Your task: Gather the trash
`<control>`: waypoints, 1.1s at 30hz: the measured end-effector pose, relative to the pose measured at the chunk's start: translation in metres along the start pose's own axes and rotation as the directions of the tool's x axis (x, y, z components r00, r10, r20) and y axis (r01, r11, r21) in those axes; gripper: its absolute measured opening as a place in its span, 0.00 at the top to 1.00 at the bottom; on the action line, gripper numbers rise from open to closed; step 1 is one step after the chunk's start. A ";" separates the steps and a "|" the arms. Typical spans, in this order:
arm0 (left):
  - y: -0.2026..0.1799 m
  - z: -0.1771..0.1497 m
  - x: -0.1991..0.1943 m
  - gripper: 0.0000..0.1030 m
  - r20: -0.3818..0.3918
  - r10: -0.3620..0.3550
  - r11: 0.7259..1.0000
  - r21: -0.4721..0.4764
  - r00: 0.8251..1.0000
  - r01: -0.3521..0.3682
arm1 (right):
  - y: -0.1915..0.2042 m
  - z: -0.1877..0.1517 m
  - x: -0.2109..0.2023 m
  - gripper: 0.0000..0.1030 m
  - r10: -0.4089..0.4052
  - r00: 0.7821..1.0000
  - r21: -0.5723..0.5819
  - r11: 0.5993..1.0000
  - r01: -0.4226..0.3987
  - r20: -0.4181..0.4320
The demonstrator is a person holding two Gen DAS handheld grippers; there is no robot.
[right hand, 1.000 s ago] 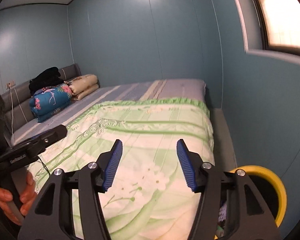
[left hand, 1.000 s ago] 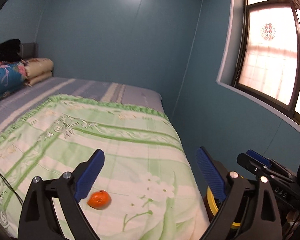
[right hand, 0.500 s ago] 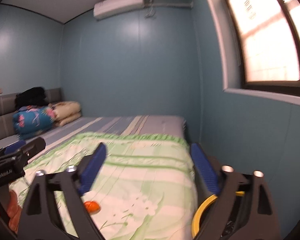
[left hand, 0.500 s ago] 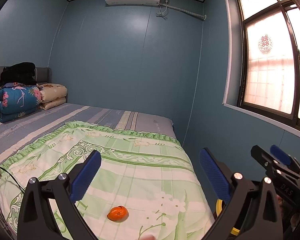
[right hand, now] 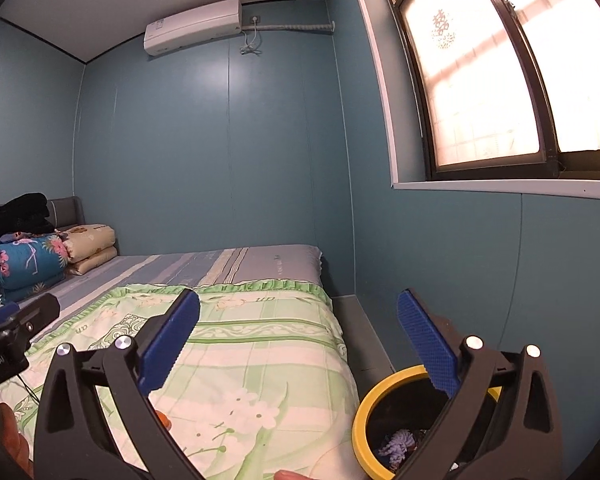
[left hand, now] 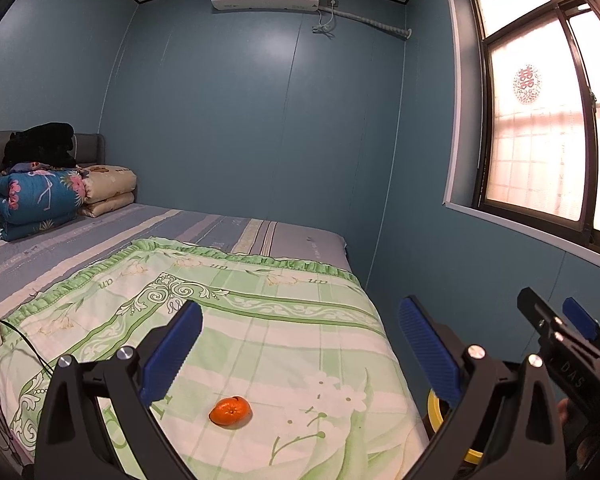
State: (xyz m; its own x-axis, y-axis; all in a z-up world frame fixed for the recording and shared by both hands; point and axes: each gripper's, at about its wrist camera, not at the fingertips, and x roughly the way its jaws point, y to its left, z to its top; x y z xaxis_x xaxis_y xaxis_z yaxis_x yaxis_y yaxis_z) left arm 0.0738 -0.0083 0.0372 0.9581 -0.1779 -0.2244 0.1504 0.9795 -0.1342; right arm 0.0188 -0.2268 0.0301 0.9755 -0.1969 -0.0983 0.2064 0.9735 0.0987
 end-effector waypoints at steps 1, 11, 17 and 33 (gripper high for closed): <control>0.000 -0.001 -0.002 0.08 0.000 0.002 1.000 -0.004 1.000 -0.002 | 0.000 -0.002 -0.001 0.08 -0.002 1.000 0.007 1.000 0.002 0.003; 0.001 0.000 -0.009 0.08 0.015 0.012 1.000 -0.013 1.000 -0.012 | 0.004 -0.004 -0.004 0.08 -0.011 1.000 0.015 1.000 0.010 0.015; 0.002 -0.001 -0.010 0.08 0.012 0.015 1.000 -0.020 1.000 -0.015 | 0.005 -0.008 -0.004 0.08 -0.007 1.000 0.020 1.000 0.006 0.011; 0.002 -0.002 -0.008 0.08 0.009 0.009 1.000 -0.017 1.000 -0.009 | 0.003 -0.009 0.001 0.08 -0.008 1.000 0.032 0.999 0.009 -0.010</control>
State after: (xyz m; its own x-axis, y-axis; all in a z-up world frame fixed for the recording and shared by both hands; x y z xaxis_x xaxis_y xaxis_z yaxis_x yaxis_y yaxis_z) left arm 0.0655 -0.0055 0.0369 0.9617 -0.1678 -0.2169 0.1374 0.9793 -0.1485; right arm 0.0198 -0.2234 0.0209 0.9729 -0.2037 -0.1094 0.2171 0.9676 0.1290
